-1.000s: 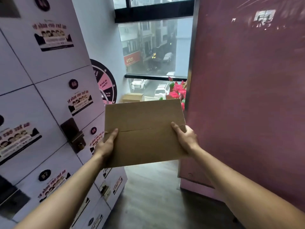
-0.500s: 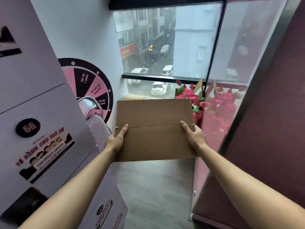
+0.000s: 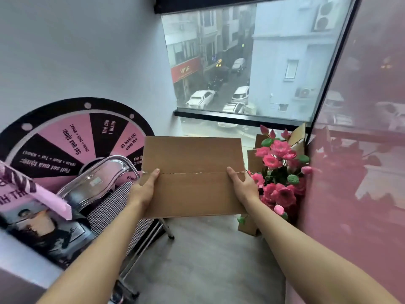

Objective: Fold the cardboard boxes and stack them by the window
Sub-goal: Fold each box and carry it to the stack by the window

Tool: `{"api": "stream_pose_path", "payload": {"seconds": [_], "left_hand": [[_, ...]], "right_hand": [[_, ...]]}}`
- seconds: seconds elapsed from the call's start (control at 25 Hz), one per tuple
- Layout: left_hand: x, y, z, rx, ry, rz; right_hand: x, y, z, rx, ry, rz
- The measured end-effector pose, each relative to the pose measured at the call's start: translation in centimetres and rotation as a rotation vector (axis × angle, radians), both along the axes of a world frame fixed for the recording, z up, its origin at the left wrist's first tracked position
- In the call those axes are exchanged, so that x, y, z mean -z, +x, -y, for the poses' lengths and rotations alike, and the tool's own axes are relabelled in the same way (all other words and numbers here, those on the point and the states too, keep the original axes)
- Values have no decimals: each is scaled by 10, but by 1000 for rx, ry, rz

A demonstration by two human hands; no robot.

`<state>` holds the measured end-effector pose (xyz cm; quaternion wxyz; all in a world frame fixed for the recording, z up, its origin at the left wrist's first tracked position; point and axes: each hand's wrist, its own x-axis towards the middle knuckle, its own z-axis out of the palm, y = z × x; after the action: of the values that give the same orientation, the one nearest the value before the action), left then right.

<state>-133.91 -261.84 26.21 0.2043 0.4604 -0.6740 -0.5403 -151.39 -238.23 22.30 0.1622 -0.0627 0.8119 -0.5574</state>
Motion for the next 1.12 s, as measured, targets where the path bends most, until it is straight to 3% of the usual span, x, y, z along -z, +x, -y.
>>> {"api": "stream_pose_path", "payload": {"seconds": [0.2, 0.68, 1.12], "left_hand": [[25, -95, 69, 11, 62, 31], [58, -401, 207, 335, 107, 122], [147, -606, 271, 296, 195, 257]], "right_hand": [[18, -98, 68, -4, 38, 25], [50, -334, 167, 260, 85, 79], [135, -543, 230, 277, 209, 188]]}}
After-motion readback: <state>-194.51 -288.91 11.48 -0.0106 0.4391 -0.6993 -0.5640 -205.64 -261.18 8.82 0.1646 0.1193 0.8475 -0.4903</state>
